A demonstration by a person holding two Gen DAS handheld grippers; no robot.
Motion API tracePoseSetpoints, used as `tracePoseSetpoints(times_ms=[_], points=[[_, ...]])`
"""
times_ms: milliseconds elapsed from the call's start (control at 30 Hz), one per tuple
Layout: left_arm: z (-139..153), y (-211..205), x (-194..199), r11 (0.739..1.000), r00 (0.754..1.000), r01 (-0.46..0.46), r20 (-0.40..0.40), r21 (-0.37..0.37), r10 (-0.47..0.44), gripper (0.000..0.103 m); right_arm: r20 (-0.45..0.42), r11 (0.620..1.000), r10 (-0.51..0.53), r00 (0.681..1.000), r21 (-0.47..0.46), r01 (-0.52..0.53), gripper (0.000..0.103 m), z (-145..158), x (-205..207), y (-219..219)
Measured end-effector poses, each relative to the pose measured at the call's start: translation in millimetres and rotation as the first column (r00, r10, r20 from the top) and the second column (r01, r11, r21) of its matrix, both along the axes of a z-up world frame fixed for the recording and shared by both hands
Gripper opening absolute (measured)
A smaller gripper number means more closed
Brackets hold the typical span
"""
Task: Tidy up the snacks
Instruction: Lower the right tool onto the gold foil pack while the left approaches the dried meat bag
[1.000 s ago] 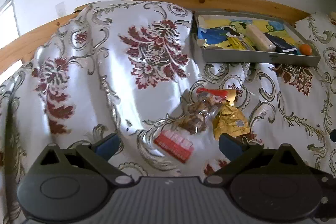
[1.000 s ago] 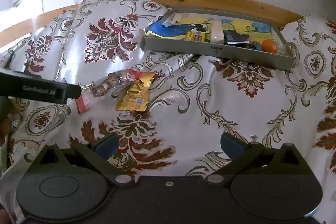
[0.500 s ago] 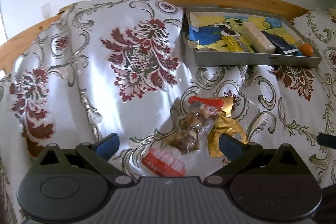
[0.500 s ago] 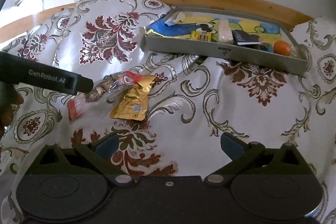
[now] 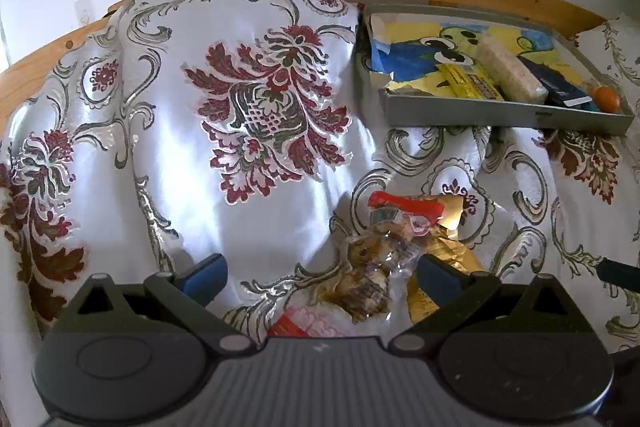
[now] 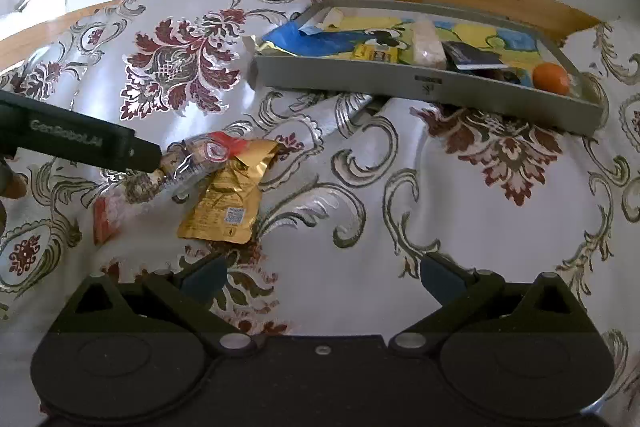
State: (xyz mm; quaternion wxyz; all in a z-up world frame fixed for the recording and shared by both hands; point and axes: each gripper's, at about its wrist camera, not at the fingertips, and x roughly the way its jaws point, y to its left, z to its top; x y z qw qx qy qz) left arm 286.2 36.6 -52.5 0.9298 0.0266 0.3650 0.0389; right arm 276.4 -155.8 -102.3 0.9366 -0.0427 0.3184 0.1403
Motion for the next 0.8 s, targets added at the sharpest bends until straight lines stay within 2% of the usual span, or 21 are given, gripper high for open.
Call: tracePoseSetpoints(times_ms=[367, 633, 800], points=[[-11.1, 5.6, 10.5, 1.0, 0.999, -0.025, -0.025, -0.005, 0.024, 0.102, 0.081, 0.989, 0.11, 0.991, -0.11, -0.1, 0.102, -3.4, 6.5, 39.6], [-8.3, 8.5, 11.3, 1.0, 1.0, -0.018, 0.007, 0.005, 0.018, 0.102, 0.119, 0.972, 0.184, 0.976, -0.167, -0.163, 0.093, -6.5, 16.9, 64.3], [-5.1, 5.6, 10.9, 0.999, 0.999, 0.043, 0.03, -0.007, -0.043, 0.102, 0.102, 0.964, 0.235, 0.967, -0.155, -0.218, 0.087, -15.2, 24.3, 72.2]])
